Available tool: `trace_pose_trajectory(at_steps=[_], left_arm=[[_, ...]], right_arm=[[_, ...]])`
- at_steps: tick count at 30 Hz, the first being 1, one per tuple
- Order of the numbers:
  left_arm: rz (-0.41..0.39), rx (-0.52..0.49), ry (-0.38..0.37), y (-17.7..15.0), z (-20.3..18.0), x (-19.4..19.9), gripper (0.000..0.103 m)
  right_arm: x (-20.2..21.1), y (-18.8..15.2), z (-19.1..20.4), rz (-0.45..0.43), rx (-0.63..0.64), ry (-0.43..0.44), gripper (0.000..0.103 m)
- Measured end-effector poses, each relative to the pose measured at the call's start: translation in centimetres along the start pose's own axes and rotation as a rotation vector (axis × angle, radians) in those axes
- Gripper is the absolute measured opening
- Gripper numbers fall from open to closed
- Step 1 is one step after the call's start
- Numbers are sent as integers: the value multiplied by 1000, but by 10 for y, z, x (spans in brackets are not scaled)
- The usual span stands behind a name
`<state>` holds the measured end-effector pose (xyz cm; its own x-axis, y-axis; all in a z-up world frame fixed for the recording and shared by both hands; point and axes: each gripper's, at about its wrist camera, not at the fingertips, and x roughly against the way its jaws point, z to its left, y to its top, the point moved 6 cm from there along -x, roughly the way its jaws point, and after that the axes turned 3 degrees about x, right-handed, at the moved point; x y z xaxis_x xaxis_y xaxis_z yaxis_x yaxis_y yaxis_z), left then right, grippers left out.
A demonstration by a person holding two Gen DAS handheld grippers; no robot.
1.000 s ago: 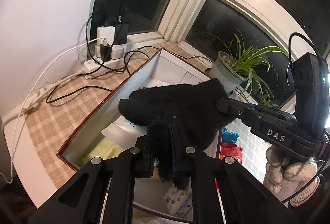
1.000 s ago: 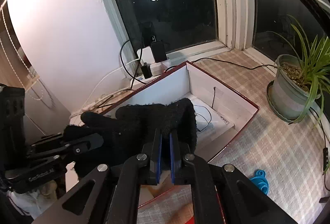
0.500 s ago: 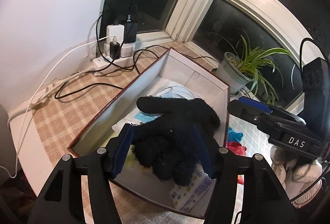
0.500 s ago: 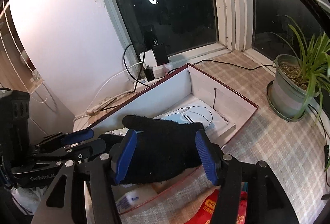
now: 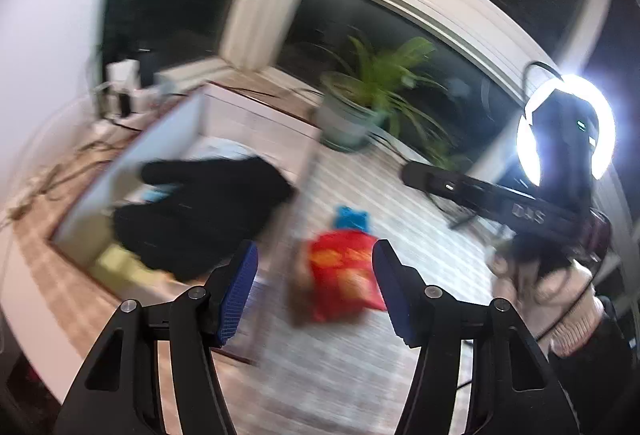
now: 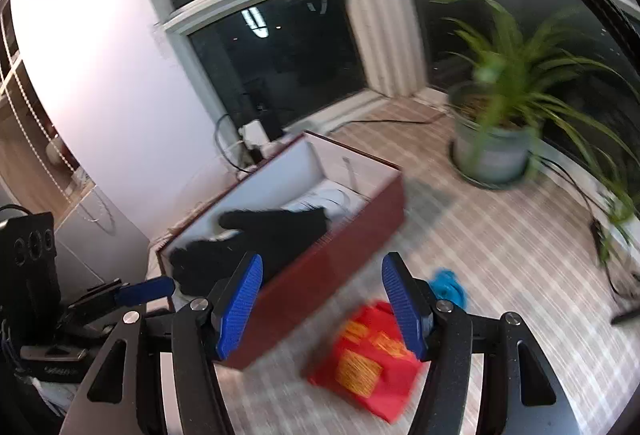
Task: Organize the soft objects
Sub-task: 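Lower the glove into the box and open both grippers, then move both tools to the red drawstring bag and close the right gripper on it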
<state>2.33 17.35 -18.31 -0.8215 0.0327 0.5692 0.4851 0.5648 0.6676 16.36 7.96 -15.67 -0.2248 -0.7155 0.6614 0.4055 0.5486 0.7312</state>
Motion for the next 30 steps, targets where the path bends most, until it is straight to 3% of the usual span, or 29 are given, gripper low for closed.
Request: trace_pose_trajectory(at_steps=[4,9,19,30], left_arm=[[55,-62,-50,-19,-32,-15,59],[142,-39,-90,-39,-48,-42,59],[232,-43,-45,-64,-49,-80,59],[260,-55,10,-58,-41,-111,71]], right_arm=[[19,-19,-28,-7,-56,-35,59],[27,-39,-56,2,-121,-48,59],[8,-64,-86,83,-203,-14,61],[-22,-93,-91,179,-285,42,61]])
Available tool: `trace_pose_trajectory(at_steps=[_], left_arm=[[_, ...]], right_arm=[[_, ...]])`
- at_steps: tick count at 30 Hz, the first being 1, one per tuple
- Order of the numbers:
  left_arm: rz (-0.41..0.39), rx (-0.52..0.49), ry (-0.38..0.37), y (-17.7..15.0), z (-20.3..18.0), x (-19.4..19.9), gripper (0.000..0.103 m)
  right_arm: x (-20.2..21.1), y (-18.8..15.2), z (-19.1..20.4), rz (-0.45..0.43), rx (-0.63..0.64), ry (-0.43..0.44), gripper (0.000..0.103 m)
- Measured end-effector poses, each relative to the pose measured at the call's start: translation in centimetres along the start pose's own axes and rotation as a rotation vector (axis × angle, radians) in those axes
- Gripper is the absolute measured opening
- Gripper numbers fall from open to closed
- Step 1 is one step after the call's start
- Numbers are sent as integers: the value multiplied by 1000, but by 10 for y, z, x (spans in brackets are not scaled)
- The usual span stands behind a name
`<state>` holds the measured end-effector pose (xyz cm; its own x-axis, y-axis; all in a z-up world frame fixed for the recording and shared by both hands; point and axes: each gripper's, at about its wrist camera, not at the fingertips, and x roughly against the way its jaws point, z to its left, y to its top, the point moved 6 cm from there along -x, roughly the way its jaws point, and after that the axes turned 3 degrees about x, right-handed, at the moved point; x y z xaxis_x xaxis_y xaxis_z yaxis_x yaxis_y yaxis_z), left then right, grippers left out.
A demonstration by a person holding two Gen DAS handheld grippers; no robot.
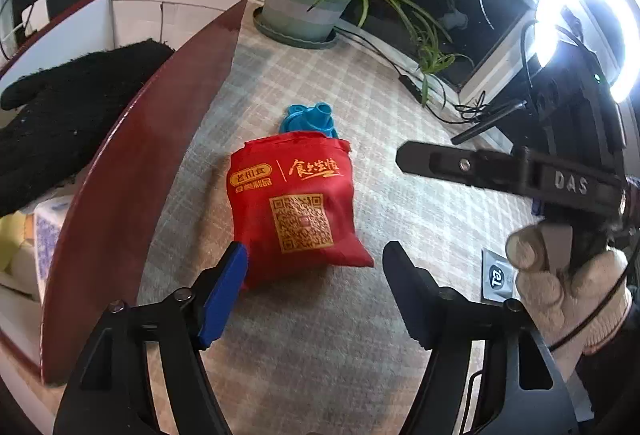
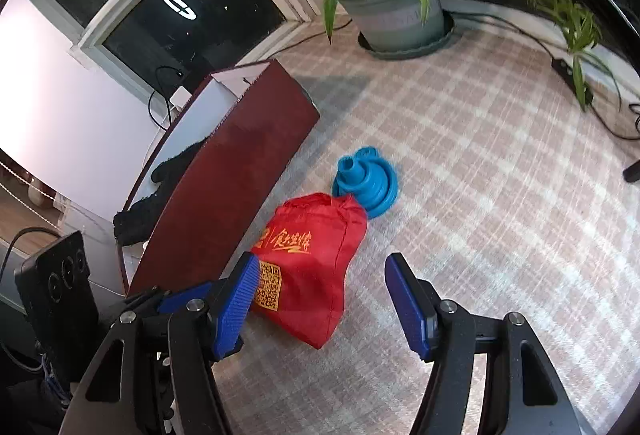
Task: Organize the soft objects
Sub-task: 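Move both tools to the red drawstring bag and close the right gripper on it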
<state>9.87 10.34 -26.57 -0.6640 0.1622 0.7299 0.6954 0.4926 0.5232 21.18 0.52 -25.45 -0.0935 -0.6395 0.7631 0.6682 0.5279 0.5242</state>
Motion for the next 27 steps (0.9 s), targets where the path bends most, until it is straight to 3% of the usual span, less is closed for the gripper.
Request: trace_pose_trajectory(at_steps=[13,19,23,27], left_arm=[[52,-8,26,10,1,-37,71],[92,-63,-81,-4,-32,-41,71],[132,-90,-191,-18,-61,-43,71],[108,-129,-222,-24,-80,-34,71]], right_arm=[[2,-3,-11,-4,-47,15,61],[12,-6,-26,-18,-80,11,61],[16,-8,-36,-24,-103,11,61],[18,-7,-43,-22,-109,8,61]])
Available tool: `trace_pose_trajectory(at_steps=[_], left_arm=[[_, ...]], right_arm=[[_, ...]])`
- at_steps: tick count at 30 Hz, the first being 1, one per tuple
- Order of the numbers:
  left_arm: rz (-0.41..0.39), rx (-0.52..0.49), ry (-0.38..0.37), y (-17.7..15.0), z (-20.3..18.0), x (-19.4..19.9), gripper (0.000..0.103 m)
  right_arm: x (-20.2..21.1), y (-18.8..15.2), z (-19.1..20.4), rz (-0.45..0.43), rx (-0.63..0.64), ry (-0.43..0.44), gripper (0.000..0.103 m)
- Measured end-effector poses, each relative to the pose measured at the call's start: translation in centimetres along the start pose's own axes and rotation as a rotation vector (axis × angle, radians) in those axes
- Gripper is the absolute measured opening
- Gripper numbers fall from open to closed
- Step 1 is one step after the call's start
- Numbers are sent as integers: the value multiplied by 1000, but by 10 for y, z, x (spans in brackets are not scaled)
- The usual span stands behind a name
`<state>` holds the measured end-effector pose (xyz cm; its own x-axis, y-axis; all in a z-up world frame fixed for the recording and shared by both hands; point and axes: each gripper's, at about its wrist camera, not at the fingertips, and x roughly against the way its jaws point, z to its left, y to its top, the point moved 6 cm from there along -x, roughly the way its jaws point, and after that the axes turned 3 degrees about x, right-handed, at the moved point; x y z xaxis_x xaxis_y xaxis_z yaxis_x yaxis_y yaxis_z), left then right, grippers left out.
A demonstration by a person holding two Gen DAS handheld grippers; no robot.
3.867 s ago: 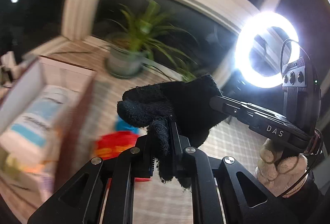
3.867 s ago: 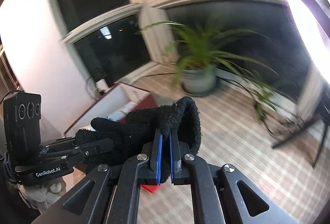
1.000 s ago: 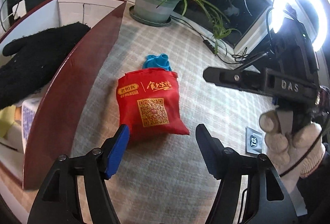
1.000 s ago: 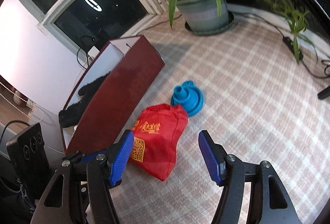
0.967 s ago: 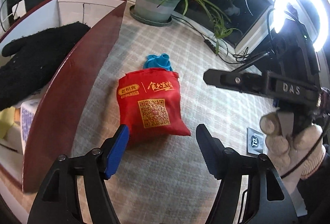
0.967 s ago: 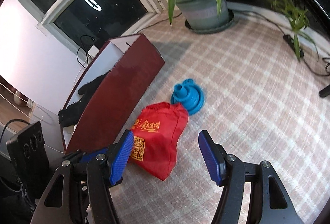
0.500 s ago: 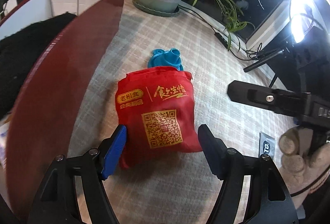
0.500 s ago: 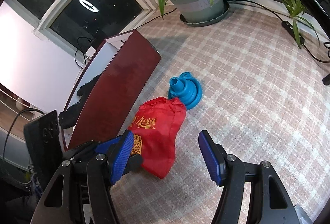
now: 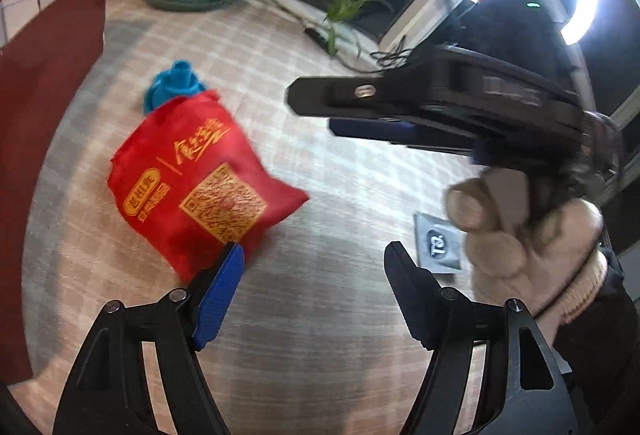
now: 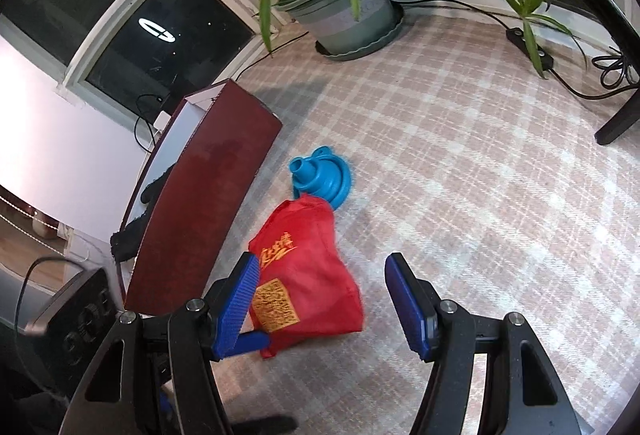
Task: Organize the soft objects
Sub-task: 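Move both tools to the red drawstring bag and close the right gripper on it, then lift the red bag with the right gripper and carry it over the box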
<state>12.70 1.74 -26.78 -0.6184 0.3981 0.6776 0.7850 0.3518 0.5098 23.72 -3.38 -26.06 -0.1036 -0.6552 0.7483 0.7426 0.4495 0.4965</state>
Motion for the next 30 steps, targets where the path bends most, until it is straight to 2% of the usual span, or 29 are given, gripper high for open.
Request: trace_pose_trajectory(at_steps=[2,6,7,9,14,23,30], left_arm=[[-40,22,17,3,4,11,71],[-103,120,106,10,37,27,73],[-108,133,140,11,46,27,73],[-84,171,156,11,61,22,73],[-35,205,158,11,76,4,73],[-13,171,126,11,73,-7,73],[-12,155,105,9,72,-7,71]], right_arm=[[-2,2,-2,6,-2,4,61],[-12,6,0,34,9,29,61],[-15,6,2,42,14,30,61],[-23,7,6,62,27,42,61],[-45,7,16,110,47,51,61],[-66,5,22,148,34,64,61],[-62,-6,20,150,13,49,51]])
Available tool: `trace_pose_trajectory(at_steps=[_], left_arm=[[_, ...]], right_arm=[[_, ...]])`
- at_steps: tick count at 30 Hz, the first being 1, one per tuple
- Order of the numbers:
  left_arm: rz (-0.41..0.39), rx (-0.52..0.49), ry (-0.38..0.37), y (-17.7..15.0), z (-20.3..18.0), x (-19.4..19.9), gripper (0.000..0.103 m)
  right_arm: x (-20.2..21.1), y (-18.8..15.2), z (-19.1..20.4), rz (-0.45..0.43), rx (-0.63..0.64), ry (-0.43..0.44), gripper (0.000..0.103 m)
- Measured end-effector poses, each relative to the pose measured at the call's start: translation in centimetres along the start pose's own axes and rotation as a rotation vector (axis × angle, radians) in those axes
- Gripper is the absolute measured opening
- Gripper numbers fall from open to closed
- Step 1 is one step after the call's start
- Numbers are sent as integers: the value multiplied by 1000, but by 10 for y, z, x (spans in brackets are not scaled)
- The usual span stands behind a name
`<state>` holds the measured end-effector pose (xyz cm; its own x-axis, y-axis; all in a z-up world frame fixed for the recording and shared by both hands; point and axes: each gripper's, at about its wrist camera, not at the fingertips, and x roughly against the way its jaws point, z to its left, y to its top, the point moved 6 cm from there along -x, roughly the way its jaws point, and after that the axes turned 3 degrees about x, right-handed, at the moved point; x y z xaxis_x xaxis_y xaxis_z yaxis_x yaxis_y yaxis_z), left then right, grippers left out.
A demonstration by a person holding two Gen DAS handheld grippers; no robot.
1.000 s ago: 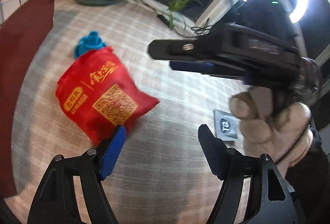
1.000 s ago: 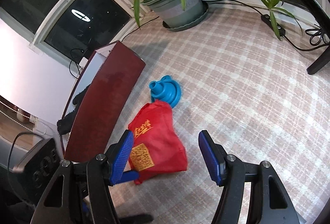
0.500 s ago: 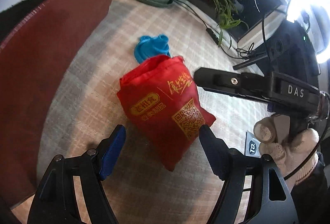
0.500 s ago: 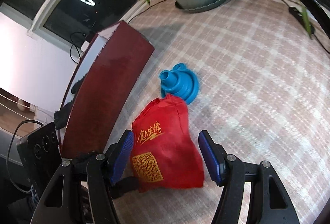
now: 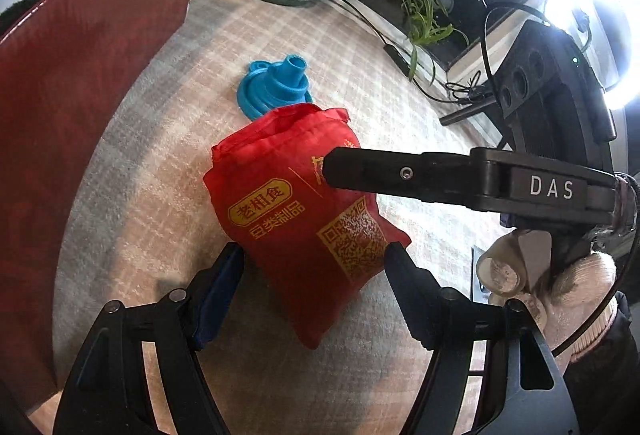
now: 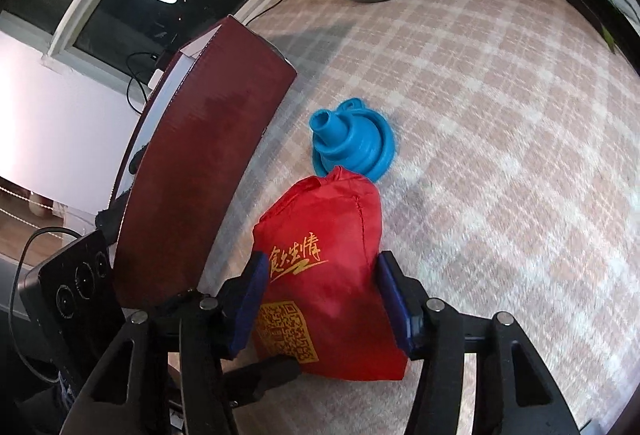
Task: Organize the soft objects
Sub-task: 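Lift the red bag with the right gripper and carry it over the box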
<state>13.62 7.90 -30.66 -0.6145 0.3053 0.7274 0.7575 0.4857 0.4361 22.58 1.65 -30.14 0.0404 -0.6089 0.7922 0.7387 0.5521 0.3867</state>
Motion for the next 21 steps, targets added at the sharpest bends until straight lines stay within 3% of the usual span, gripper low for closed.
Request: trace_pose_trajectory(at_steps=[13,21], left_arm=[[47,-79,-32,-45,-20,10,70],[14,-113,-70,-54,-32,42,69]], right_arm=[[19,-57,8,-37,-41,-70,45],[45,-77,28,-97,-63,-71,45]])
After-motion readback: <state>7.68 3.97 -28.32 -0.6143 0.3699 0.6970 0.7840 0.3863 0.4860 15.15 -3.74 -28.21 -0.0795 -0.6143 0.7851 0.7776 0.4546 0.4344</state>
